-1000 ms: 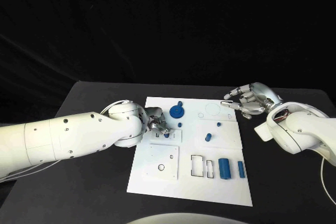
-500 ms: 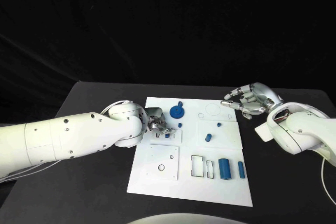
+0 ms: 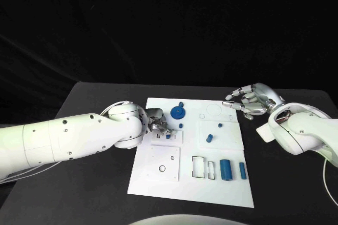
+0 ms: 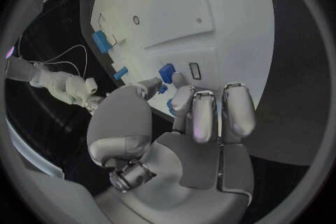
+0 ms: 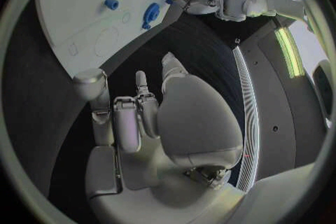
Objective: Assemble the parts on the task board
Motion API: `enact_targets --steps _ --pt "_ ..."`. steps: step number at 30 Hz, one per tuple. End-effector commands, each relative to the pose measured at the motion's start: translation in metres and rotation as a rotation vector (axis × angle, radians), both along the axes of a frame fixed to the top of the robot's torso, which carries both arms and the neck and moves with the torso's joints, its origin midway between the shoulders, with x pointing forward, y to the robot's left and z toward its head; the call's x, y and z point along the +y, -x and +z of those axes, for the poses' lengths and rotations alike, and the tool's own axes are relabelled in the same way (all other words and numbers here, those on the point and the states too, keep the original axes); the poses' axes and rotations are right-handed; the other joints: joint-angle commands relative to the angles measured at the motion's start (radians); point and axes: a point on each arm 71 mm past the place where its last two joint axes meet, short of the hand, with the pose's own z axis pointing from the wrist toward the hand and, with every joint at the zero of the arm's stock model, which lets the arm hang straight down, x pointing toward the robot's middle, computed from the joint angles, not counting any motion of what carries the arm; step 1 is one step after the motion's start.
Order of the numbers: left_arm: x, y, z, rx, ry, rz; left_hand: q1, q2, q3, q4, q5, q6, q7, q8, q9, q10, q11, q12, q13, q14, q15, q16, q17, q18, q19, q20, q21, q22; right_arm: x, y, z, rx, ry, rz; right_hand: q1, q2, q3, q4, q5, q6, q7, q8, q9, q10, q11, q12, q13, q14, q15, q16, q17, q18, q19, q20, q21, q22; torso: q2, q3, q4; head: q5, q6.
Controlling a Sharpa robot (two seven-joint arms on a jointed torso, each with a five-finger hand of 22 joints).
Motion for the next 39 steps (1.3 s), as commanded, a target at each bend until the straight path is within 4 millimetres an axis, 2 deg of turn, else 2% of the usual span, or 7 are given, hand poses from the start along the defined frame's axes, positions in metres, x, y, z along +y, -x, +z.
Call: enact_targets --steps 1,11,20,22,28,32,39 --pt "-0.0018 0.0034 -0.0011 0.044 0.015 -0.005 0.010 0.002 -0.005 0.001 0.004 0.000 0.004 -0.005 0.001 0.002 -0.002 0.005 -0.001 0.050 -0.007 0.006 0.057 -0.013 0.005 0.000 0.004 0.001 0.0008 0.0002 0.0001 -0.005 -0.001 0.009 -0.006 -0.001 -0.005 0.000 -0.002 -0.006 0.000 0.007 0.002 -0.008 -0.002 -0.006 0.094 0.066 -0.009 -0.004 0.091 0.014 0.001 -0.005 -0.003 0.000 -0.001 0.0003 0.0000 0.000 0.000" --pt "-0.0014 0.0045 0.0015 0.062 0.023 -0.010 0.016 0.000 -0.011 0.001 0.004 0.000 0.004 -0.005 0.002 0.003 -0.002 0.005 0.000 0.050 -0.007 0.006 0.057 -0.013 0.005 0.000 0.004 0.000 0.0009 -0.0001 0.0000 -0.004 0.000 0.009 -0.009 -0.001 -0.007 0.000 -0.002 -0.006 0.000 0.007 0.002 -0.007 -0.002 -0.005 0.095 0.067 -0.009 -0.003 0.092 0.014 0.002 -0.005 -0.003 0.000 0.000 0.0007 0.0004 -0.001 -0.002" --pt "-0.0007 0.0051 0.0012 0.073 0.017 -0.016 0.068 0.002 -0.023 -0.006 0.003 -0.001 0.003 -0.004 0.006 0.002 -0.003 0.006 -0.001 0.050 -0.008 0.006 0.057 -0.014 0.005 -0.001 0.004 0.002 0.0008 -0.0002 -0.0002 -0.002 0.001 0.009 -0.010 0.000 -0.008 0.000 -0.001 -0.006 0.000 0.008 0.002 -0.007 -0.002 -0.005 0.095 0.067 -0.009 -0.003 0.093 0.014 0.003 -0.005 -0.001 0.002 0.000 0.0009 0.0012 -0.002 -0.004" --pt "-0.0002 0.0052 0.0012 0.075 0.016 -0.016 0.107 0.019 -0.015 -0.013 0.004 -0.001 0.002 -0.004 0.007 0.002 -0.004 0.006 -0.001 0.050 -0.009 0.006 0.058 -0.014 0.006 -0.001 0.005 0.003 0.0008 -0.0003 -0.0002 -0.002 0.001 0.009 -0.010 0.001 -0.009 0.000 -0.001 -0.006 0.000 0.008 0.002 -0.006 -0.002 -0.004 0.096 0.067 -0.009 -0.003 0.093 0.014 0.003 -0.005 -0.002 0.002 0.000 0.0007 0.0010 -0.001 -0.004" --pt "0.0003 0.0058 0.0006 0.088 0.019 -0.017 0.174 0.048 0.003 -0.032 0.003 -0.005 0.001 -0.006 0.008 0.001 -0.005 0.006 -0.003 0.050 -0.010 0.005 0.057 -0.014 0.006 -0.002 0.004 0.004 0.0008 -0.0002 -0.0003 -0.001 0.001 0.008 -0.010 0.001 -0.009 0.000 -0.001 -0.006 0.000 0.008 0.002 -0.006 -0.002 -0.004 0.096 0.067 -0.009 -0.003 0.093 0.014 0.003 -0.005 -0.002 0.001 0.000 0.0002 0.0001 -0.001 -0.004" --pt "0.0007 0.0066 0.0003 0.098 0.018 -0.020 0.208 0.044 0.000 -0.047 0.003 -0.007 0.001 -0.007 0.009 0.000 -0.004 0.006 -0.003 0.050 -0.009 0.005 0.057 -0.014 0.005 -0.002 0.004 0.005 0.0007 -0.0003 -0.0004 -0.001 0.001 0.008 -0.010 0.002 -0.009 0.000 -0.001 -0.006 0.000 0.008 0.002 -0.006 -0.002 -0.003 0.097 0.067 -0.010 -0.003 0.094 0.014 0.003 -0.005 -0.002 0.002 0.000 0.0007 0.0007 -0.002 -0.005" --pt "0.0014 0.0074 -0.0006 0.116 0.020 -0.023 0.221 0.024 -0.018 -0.054 0.003 -0.007 0.003 -0.008 0.010 0.000 -0.003 0.006 -0.005 0.050 -0.008 0.005 0.057 -0.014 0.005 -0.002 0.004 0.006 0.0008 -0.0003 -0.0004 0.000 0.002 0.009 -0.010 0.002 -0.009 0.000 -0.001 -0.006 0.000 0.008 0.002 -0.006 -0.002 -0.003 0.097 0.067 -0.010 -0.003 0.094 0.014 0.003 -0.005 -0.002 0.002 -0.001 0.0008 0.0004 0.000 -0.005"
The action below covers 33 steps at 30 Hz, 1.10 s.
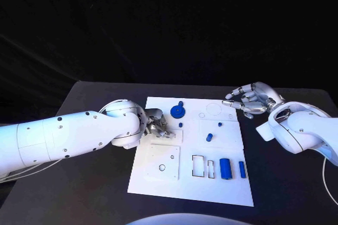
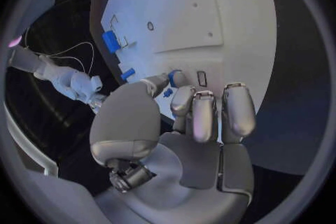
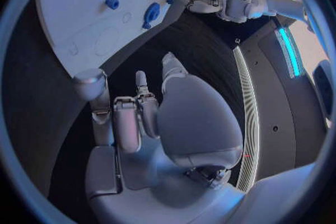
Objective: Assemble the parts on the task board
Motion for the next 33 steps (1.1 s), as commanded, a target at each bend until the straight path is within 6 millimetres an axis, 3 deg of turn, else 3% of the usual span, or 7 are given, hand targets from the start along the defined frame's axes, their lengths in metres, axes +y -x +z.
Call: enact_targets --steps 1,4,15,33 --pt "0.0003 0.0027 -0.0040 0.043 -0.008 -0.015 0.004 -0.010 -0.012 0.003 0.003 -0.006 0.003 -0.003 0.001 0.000 -0.003 0.006 0.000 0.053 -0.005 0.005 0.057 -0.014 0.006 -0.002 0.004 0.001 0.0013 0.0003 -0.0001 -0.001 0.001 0.011 -0.010 0.002 -0.003 0.000 -0.001 -0.006 0.000 0.004 0.002 -0.006 -0.002 -0.003 0.097 0.067 -0.010 -0.003 0.093 0.014 0.003 -0.005 -0.002 0.001 0.000 0.0004 0.0000 0.001 0.000" --pt "0.0008 0.0026 -0.0042 0.047 -0.007 -0.013 -0.013 -0.021 -0.037 0.022 0.003 -0.002 0.005 -0.004 0.001 0.000 -0.001 0.007 0.000 0.053 -0.003 0.005 0.057 -0.015 0.006 -0.001 0.004 0.003 0.0015 0.0002 -0.0001 -0.001 0.001 0.011 -0.010 0.002 -0.003 0.000 -0.001 -0.006 0.000 0.004 0.002 -0.006 -0.002 -0.003 0.097 0.067 -0.010 -0.003 0.093 0.014 0.003 -0.005 -0.002 0.001 0.000 0.0006 0.0001 0.001 0.000" --pt "0.0030 0.0016 -0.0045 0.048 -0.004 -0.004 -0.028 -0.026 -0.078 0.054 0.003 0.002 0.005 -0.006 0.001 0.001 -0.001 0.007 0.000 0.053 -0.003 0.005 0.058 -0.015 0.007 0.000 0.005 0.005 0.0016 0.0001 -0.0001 -0.002 0.001 0.011 -0.010 0.002 -0.003 0.000 -0.001 -0.006 0.000 0.004 0.002 -0.006 -0.002 -0.003 0.097 0.067 -0.010 -0.003 0.093 0.014 0.003 -0.005 -0.002 0.001 0.000 0.0009 -0.0006 0.001 0.000" --pt "0.0040 0.0011 0.0005 0.045 0.033 0.019 -0.102 -0.018 -0.166 0.060 0.003 0.004 0.005 -0.011 0.001 0.001 -0.001 0.008 -0.002 0.053 -0.003 0.005 0.058 -0.014 0.007 0.000 0.004 0.005 0.0006 -0.0009 -0.0002 -0.004 0.002 0.008 -0.009 0.005 -0.005 -0.001 -0.001 -0.007 -0.001 0.006 0.002 -0.006 -0.003 -0.004 0.096 0.067 -0.010 -0.003 0.092 0.014 0.003 -0.005 -0.004 0.001 0.000 0.0005 -0.0001 0.003 0.004"
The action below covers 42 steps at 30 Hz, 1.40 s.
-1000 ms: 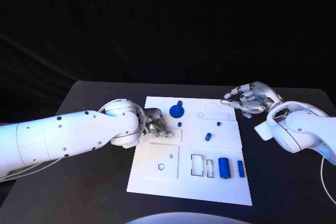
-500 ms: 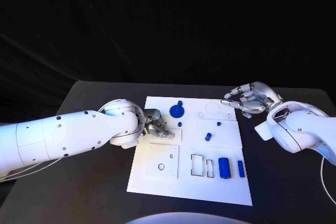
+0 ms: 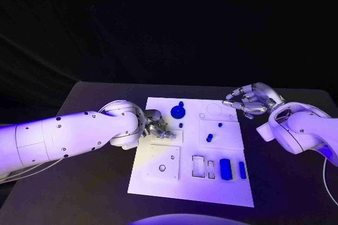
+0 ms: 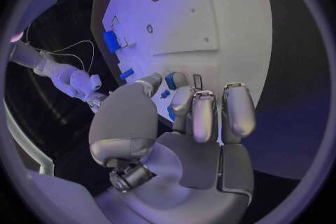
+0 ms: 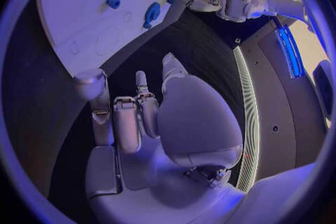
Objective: Assemble the parts on the task board
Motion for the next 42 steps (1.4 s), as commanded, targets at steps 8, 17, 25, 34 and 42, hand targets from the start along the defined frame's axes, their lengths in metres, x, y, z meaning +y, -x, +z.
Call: enact_targets --steps 8,17,25,34,42 --pt "0.003 -0.004 0.020 0.000 0.058 0.021 -0.011 -0.001 -0.017 -0.001 0.003 0.002 0.005 -0.007 0.001 -0.003 -0.001 0.000 -0.008 0.053 -0.003 0.005 0.057 -0.013 0.004 0.000 0.000 -0.005 0.001 -0.001 0.000 -0.006 0.002 0.009 -0.005 0.001 -0.005 -0.001 -0.001 -0.007 -0.001 0.006 0.001 -0.006 -0.003 -0.004 0.096 0.067 -0.010 -0.003 0.092 0.014 0.003 -0.005 -0.004 0.000 -0.002 0.0006 0.0002 0.004 0.006" --pt "0.012 -0.016 0.043 -0.013 0.077 0.041 0.016 0.008 -0.022 -0.004 0.004 -0.008 0.007 -0.013 0.000 -0.010 0.000 -0.006 -0.017 0.053 -0.002 0.005 0.057 -0.011 -0.002 0.001 -0.005 -0.014 0.001 -0.002 0.000 -0.007 0.002 0.007 -0.005 0.001 -0.005 -0.001 -0.001 -0.007 -0.001 0.006 0.001 -0.006 -0.003 -0.004 0.096 0.067 -0.010 -0.003 0.092 0.014 0.003 -0.005 -0.004 0.000 0.001 0.0005 -0.0011 0.003 0.009" --pt "0.026 -0.036 0.064 -0.022 0.061 0.062 0.096 0.032 -0.007 -0.003 0.003 -0.060 0.033 -0.077 -0.032 -0.048 0.020 -0.035 -0.068 0.052 0.014 0.003 0.054 -0.002 -0.029 0.011 -0.033 -0.062 0.001 -0.002 0.000 -0.006 0.001 0.004 -0.006 0.002 -0.008 -0.001 -0.001 -0.008 -0.001 0.007 0.001 -0.006 -0.003 -0.004 0.096 0.067 -0.010 -0.003 0.093 0.014 0.004 -0.005 -0.003 0.002 -0.001 0.0008 0.0007 0.002 0.008" --pt "0.038 -0.057 0.064 -0.028 0.014 0.094 0.076 0.036 -0.025 0.001 0.003 -0.081 0.066 -0.158 -0.095 -0.071 0.052 -0.044 -0.091 0.051 0.040 0.003 0.054 0.001 -0.040 0.034 -0.047 -0.080 0.001 -0.002 0.000 -0.007 0.000 0.004 -0.006 0.002 -0.008 -0.001 -0.001 -0.008 -0.001 0.007 0.001 -0.006 -0.003 -0.004 0.096 0.067 -0.010 -0.003 0.093 0.014 0.004 -0.005 -0.003 0.002 0.000 -0.0007 0.0015 0.004 0.012" --pt "0.040 -0.071 0.049 -0.007 -0.041 0.108 0.037 0.039 -0.051 0.002 0.003 -0.074 0.068 -0.166 -0.107 -0.073 0.054 -0.041 -0.092 0.051 0.043 0.003 0.053 0.002 -0.040 0.038 -0.049 -0.082 0.001 -0.002 0.000 -0.009 -0.001 0.005 -0.005 0.003 -0.009 -0.002 -0.001 -0.008 -0.001 0.007 0.001 -0.007 -0.003 -0.004 0.095 0.067 -0.010 -0.004 0.092 0.015 0.003 -0.005 -0.005 0.000 0.002 -0.0022 -0.0002 0.005 0.014"
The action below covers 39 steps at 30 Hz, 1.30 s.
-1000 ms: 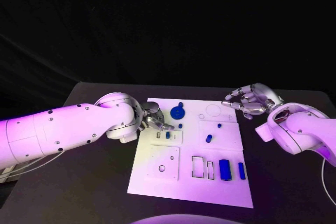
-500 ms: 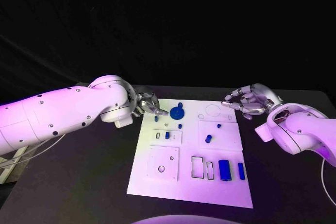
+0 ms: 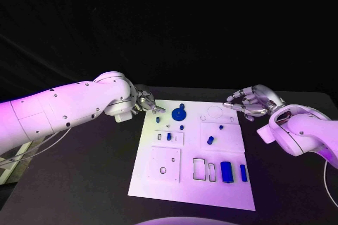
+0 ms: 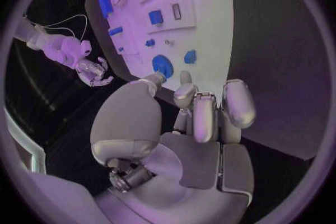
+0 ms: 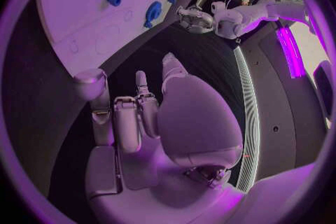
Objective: Assemble the parts on the task board
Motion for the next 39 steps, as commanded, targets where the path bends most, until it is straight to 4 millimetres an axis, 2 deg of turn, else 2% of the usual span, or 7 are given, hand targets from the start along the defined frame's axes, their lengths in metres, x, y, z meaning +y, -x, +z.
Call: enact_targets --steps 1,8,24,36,39 --pt "-0.002 -0.003 -0.005 0.026 -0.035 -0.032 -0.009 -0.002 -0.004 0.000 0.003 0.005 0.003 -0.003 -0.001 -0.001 0.004 0.000 -0.001 0.051 0.007 0.003 0.053 0.003 0.003 0.006 -0.006 -0.001 0.001 0.000 0.000 -0.007 -0.001 0.009 -0.005 0.003 -0.006 0.001 -0.001 -0.008 -0.001 0.003 0.002 -0.007 -0.003 -0.004 0.095 0.070 -0.006 -0.004 0.092 0.015 0.003 -0.005 -0.005 -0.001 0.002 -0.0012 -0.0020 0.000 0.000" --pt "-0.003 -0.007 -0.013 0.048 -0.059 -0.034 -0.015 -0.002 -0.010 -0.001 0.003 0.006 0.003 -0.004 -0.003 -0.002 0.004 0.000 -0.002 0.051 0.007 0.003 0.053 0.002 0.004 0.007 -0.005 0.001 0.001 0.001 0.000 -0.007 -0.002 0.009 -0.005 0.003 -0.006 0.001 -0.001 -0.008 -0.001 0.003 0.002 -0.007 -0.003 -0.004 0.095 0.070 -0.006 -0.004 0.092 0.015 0.003 -0.005 -0.005 -0.001 0.001 0.0006 -0.0001 -0.001 -0.003" --pt "-0.006 -0.010 -0.020 0.078 -0.093 -0.051 -0.025 -0.003 -0.022 -0.001 0.003 0.007 0.003 -0.006 -0.006 -0.004 0.004 0.000 -0.004 0.051 0.007 0.003 0.053 0.002 0.004 0.007 -0.005 0.001 0.002 0.000 0.000 -0.007 -0.003 0.010 -0.005 0.003 -0.006 0.001 -0.001 -0.008 -0.001 0.003 0.002 -0.007 -0.003 -0.004 0.095 0.070 -0.006 -0.004 0.092 0.015 0.003 -0.005 -0.005 -0.001 -0.001 0.0007 -0.0010 0.000 -0.008" --pt "-0.007 -0.011 -0.023 0.090 -0.101 -0.057 0.004 0.012 -0.019 -0.005 0.004 0.008 0.002 -0.008 -0.011 -0.008 0.004 0.001 -0.007 0.051 0.007 0.003 0.053 0.003 0.002 0.007 -0.007 -0.001 0.002 0.000 0.000 -0.006 -0.002 0.010 -0.005 0.003 -0.006 0.001 -0.001 -0.008 -0.001 0.003 0.002 -0.007 -0.003 -0.004 0.095 0.070 -0.006 -0.004 0.092 0.015 0.003 -0.005 -0.005 -0.001 -0.001 0.0011 -0.0009 0.000 -0.010" --pt "-0.007 -0.011 -0.023 0.090 -0.099 -0.057 0.016 0.022 -0.015 -0.005 0.004 0.009 0.003 -0.009 -0.013 -0.008 0.004 0.002 -0.006 0.051 0.007 0.003 0.052 0.003 0.002 0.008 -0.007 0.000 0.002 0.000 0.000 -0.006 -0.002 0.010 -0.005 0.005 -0.008 0.001 -0.001 -0.009 -0.001 0.004 0.002 -0.007 -0.003 -0.004 0.095 0.070 -0.006 -0.004 0.092 0.014 0.004 -0.005 -0.005 0.000 -0.001 0.0010 -0.0008 0.000 -0.010"
